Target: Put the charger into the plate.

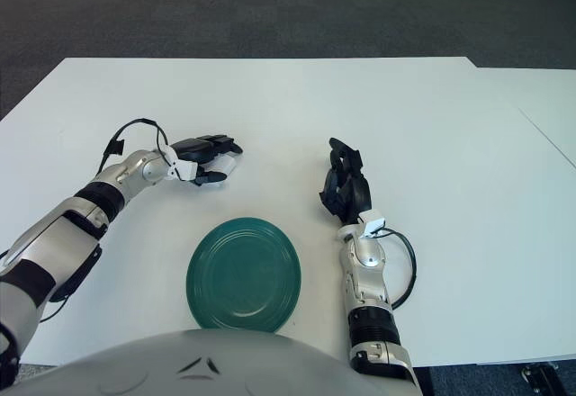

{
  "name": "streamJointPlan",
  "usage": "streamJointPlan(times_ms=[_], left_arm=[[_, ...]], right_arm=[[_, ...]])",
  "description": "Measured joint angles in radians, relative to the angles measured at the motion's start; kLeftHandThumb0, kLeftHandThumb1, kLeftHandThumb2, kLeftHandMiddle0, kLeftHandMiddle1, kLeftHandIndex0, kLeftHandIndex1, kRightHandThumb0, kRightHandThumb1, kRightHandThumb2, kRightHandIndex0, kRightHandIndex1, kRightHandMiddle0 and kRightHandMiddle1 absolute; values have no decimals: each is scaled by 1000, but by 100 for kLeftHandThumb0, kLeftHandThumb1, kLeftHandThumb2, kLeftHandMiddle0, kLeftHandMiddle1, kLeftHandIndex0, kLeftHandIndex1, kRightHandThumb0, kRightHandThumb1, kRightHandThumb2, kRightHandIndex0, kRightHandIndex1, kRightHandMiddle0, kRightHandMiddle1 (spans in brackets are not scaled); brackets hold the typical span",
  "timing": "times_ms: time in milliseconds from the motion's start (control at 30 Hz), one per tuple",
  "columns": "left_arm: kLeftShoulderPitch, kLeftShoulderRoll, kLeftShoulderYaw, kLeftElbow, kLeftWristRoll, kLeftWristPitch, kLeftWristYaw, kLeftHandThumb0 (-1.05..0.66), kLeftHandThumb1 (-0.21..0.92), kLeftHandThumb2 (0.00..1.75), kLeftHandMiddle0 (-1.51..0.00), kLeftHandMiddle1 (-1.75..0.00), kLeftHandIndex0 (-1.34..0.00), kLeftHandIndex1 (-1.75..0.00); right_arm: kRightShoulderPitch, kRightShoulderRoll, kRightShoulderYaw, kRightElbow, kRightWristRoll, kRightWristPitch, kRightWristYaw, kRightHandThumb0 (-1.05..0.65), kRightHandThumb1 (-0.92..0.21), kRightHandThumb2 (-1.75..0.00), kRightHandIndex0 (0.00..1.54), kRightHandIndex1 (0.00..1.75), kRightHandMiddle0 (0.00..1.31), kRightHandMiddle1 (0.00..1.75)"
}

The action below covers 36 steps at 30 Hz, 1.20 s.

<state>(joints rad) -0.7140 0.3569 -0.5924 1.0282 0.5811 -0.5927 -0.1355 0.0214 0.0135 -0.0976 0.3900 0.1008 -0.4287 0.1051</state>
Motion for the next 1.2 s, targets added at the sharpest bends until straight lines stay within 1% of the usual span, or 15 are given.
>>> streamJointPlan(times_ms=[267,500,833,1200], left_arm=[[29,8,4,-40,12,0,56,-105,92,52,-24,-2,-4,-92],[42,11,4,-63,15,-1,65,-105,92,56,-25,-2,-4,-93],[53,18,4,-91,16,-4,49,-105,92,57,-26,-2,-2,-92],[54,21,13,-107,10,0,-4,-105,92,61,-26,-1,-1,-92]], right_arm=[[0,1,0,0,1,0,0,-82,-92,-84,41,1,0,78],[0,2,-1,0,2,0,-2,-82,-92,-83,40,0,0,79],[0,2,-1,0,3,0,-3,-81,-92,-83,40,0,0,79],[0,2,-1,0,3,0,-4,-82,-92,-84,40,0,1,80]])
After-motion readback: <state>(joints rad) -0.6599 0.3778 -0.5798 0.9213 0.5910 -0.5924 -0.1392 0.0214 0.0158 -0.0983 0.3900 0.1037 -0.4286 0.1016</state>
